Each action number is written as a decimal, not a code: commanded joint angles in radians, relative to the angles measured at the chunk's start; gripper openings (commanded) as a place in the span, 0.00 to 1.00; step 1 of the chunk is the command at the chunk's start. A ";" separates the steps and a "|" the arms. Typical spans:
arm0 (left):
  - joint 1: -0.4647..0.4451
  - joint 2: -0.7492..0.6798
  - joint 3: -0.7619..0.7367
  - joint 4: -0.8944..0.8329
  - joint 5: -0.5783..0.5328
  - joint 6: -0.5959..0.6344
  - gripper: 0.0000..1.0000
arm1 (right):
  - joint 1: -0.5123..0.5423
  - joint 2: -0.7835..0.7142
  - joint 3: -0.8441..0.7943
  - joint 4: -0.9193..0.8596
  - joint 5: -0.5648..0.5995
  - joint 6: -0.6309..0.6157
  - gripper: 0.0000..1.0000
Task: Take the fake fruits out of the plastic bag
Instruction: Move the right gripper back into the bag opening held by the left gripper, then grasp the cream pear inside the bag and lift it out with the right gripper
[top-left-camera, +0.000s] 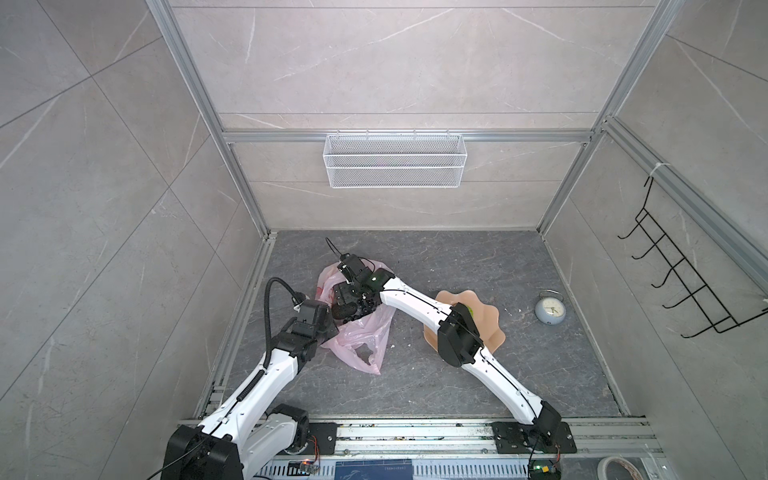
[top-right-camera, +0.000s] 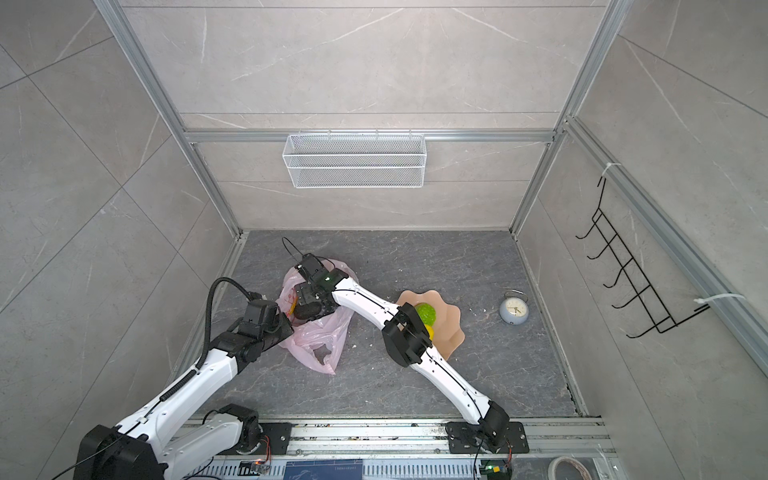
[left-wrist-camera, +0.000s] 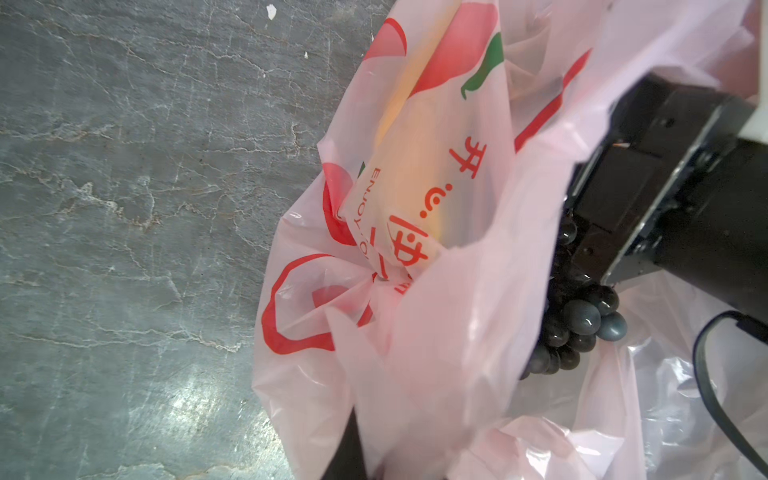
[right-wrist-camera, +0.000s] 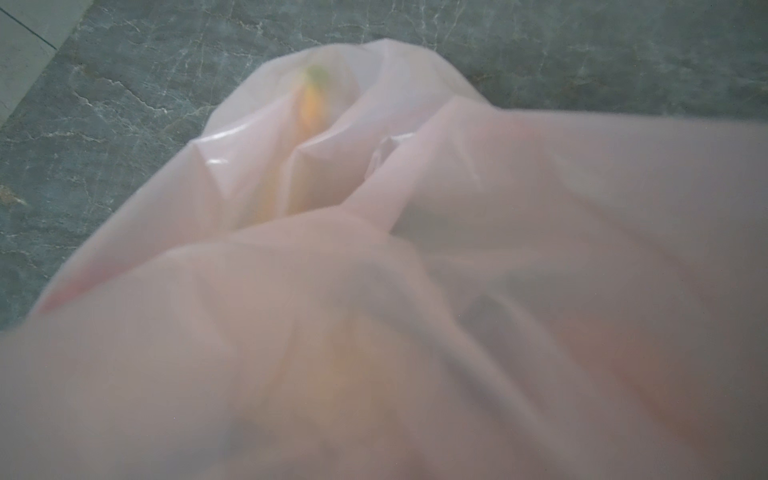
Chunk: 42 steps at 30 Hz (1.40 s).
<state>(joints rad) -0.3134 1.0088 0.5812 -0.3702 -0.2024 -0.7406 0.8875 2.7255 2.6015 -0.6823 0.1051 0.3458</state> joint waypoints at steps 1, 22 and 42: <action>0.005 0.000 0.006 0.013 0.007 0.004 0.08 | -0.008 0.033 0.031 -0.067 -0.016 -0.014 0.90; 0.005 0.011 0.022 0.016 0.020 0.015 0.09 | -0.005 -0.011 0.054 -0.099 -0.033 -0.029 0.79; 0.005 0.039 0.050 0.020 0.058 0.035 0.10 | 0.051 -0.364 -0.312 -0.009 -0.034 -0.077 0.77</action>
<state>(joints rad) -0.3134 1.0409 0.5903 -0.3599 -0.1520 -0.7303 0.9279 2.4287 2.3535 -0.7300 0.0780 0.2901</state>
